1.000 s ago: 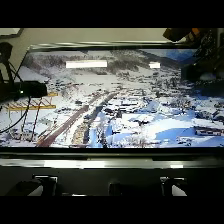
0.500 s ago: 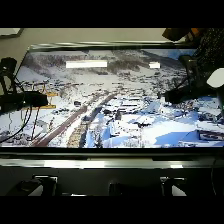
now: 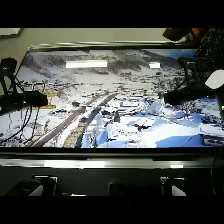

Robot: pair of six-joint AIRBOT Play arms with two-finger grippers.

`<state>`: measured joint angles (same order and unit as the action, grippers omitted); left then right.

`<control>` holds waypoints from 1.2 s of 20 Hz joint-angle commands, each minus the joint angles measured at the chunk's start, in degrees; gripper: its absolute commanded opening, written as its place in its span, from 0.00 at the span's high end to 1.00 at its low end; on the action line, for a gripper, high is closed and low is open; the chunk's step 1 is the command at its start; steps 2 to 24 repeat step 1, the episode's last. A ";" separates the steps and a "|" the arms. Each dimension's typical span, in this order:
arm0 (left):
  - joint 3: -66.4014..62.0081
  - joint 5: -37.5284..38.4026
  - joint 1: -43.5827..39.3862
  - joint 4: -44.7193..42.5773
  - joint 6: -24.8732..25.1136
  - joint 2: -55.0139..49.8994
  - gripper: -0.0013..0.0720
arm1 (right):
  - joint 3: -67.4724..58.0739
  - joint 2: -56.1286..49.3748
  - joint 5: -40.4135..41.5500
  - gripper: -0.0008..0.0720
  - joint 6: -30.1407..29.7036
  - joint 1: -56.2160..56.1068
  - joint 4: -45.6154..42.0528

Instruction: Fold the clothes and pants, and hang the long-sleeved shirts on hangers.

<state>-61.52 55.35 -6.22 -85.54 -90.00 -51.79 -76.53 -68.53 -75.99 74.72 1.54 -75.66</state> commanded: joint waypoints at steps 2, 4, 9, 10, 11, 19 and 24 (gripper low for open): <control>0.02 -0.07 0.04 0.00 0.00 0.04 0.95 | 0.02 0.02 -0.02 0.94 0.07 -0.07 0.00; 0.02 -0.07 0.04 0.00 0.00 0.04 0.95 | 0.02 0.02 -0.02 0.94 0.07 -0.07 0.00; 0.02 -0.07 0.04 0.00 0.00 0.04 0.95 | 0.02 0.02 -0.02 0.94 0.07 -0.07 0.00; 0.02 -0.07 0.04 0.00 0.00 0.04 0.95 | 0.02 0.02 -0.02 0.94 0.07 -0.07 0.00; 0.02 -0.07 0.04 0.00 0.00 0.04 0.95 | 0.02 0.02 -0.02 0.94 0.07 -0.07 0.00; 0.02 -0.07 0.04 0.00 0.00 0.04 0.95 | 0.02 0.02 -0.02 0.94 0.07 -0.07 0.00; 0.02 -0.07 0.04 0.00 0.00 0.04 0.95 | 0.02 0.02 -0.02 0.94 0.07 -0.07 0.00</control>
